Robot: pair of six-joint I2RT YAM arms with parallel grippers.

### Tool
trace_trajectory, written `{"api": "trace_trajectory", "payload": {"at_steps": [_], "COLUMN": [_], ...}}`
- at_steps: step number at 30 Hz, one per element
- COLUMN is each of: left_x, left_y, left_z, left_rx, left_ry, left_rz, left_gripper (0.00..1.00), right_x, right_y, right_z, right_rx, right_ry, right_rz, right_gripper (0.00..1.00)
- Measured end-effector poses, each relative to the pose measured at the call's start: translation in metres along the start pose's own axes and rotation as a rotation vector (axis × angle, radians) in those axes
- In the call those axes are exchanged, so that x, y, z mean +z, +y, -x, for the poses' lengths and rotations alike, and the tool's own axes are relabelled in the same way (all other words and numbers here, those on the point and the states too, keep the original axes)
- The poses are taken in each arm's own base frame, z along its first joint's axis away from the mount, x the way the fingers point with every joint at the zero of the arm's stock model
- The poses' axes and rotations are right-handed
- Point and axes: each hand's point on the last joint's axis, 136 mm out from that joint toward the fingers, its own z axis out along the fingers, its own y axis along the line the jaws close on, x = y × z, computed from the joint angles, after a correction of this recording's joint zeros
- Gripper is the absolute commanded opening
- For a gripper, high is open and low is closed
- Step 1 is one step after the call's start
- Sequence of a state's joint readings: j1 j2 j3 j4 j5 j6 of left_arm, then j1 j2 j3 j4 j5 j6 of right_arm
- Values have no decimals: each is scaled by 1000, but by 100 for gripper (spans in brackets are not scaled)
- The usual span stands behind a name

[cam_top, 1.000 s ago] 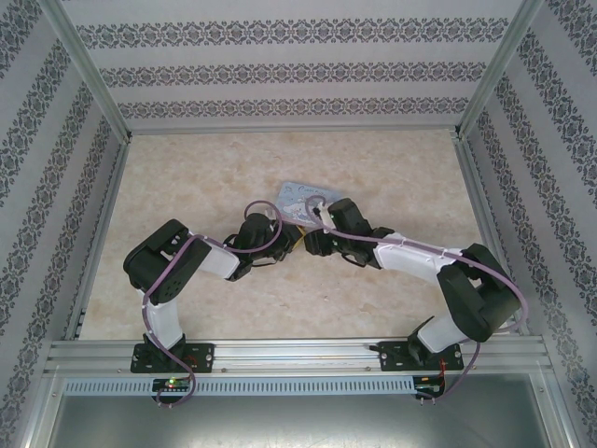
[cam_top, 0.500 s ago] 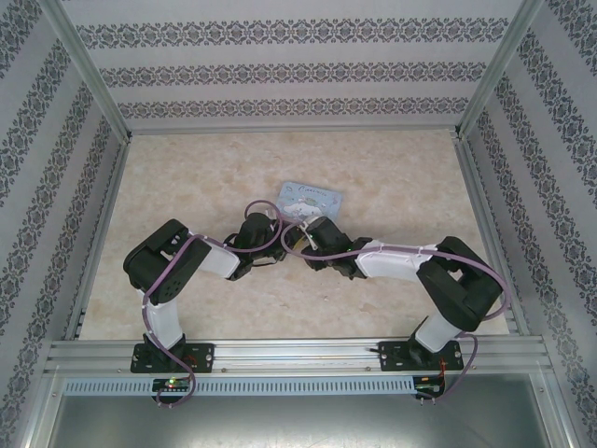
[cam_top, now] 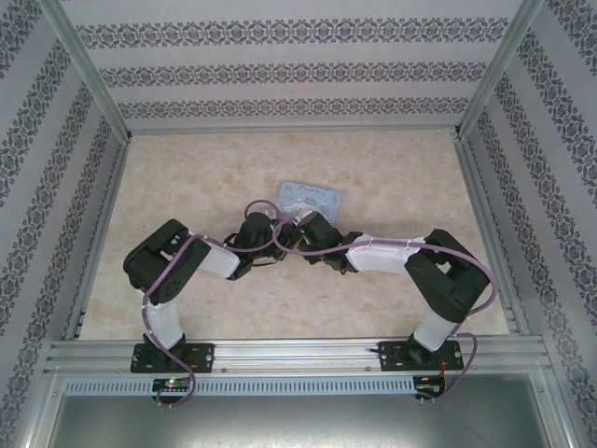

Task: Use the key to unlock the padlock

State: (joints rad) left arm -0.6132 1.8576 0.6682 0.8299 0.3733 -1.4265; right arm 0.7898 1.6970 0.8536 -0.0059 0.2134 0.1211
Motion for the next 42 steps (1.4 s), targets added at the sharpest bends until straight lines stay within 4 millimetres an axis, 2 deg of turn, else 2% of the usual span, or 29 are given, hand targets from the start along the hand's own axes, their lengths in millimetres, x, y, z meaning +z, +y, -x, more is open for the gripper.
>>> {"api": "trace_trajectory", "payload": {"at_steps": [6, 14, 15, 16, 18, 21, 26, 34, 39, 42], "left_x": [0, -1, -1, -1, -1, -1, -1, -2, -4, -6], "left_y": [1, 0, 0, -1, -3, -3, -1, 2, 4, 11], "left_z": [2, 3, 3, 2, 1, 6, 7, 7, 7, 1], "left_rx": [-2, -2, -2, -1, -2, -3, -5, 9, 46, 60], "left_ry": [-5, -4, -4, -2, 4, -18, -22, -24, -24, 3], "left_rz": [2, -1, -2, -5, -13, -13, -6, 7, 24, 52], "left_gripper": [0, 0, 0, 0, 0, 0, 0, 0, 31, 43], "right_x": [1, -2, -3, -4, -7, -18, -30, -27, -24, -18], "right_y": [2, 3, 3, 3, 3, 1, -7, -14, -18, -32], "right_z": [1, 2, 2, 2, 2, 7, 16, 18, 23, 31], "right_rx": [11, 168, 205, 236, 310, 398, 498, 623, 680, 721], "right_ry": [7, 25, 28, 29, 29, 5, -50, -60, -66, -86], "right_rz": [12, 175, 211, 243, 306, 369, 406, 444, 467, 453], "right_gripper": [0, 0, 1, 11, 35, 49, 53, 53, 53, 52]}}
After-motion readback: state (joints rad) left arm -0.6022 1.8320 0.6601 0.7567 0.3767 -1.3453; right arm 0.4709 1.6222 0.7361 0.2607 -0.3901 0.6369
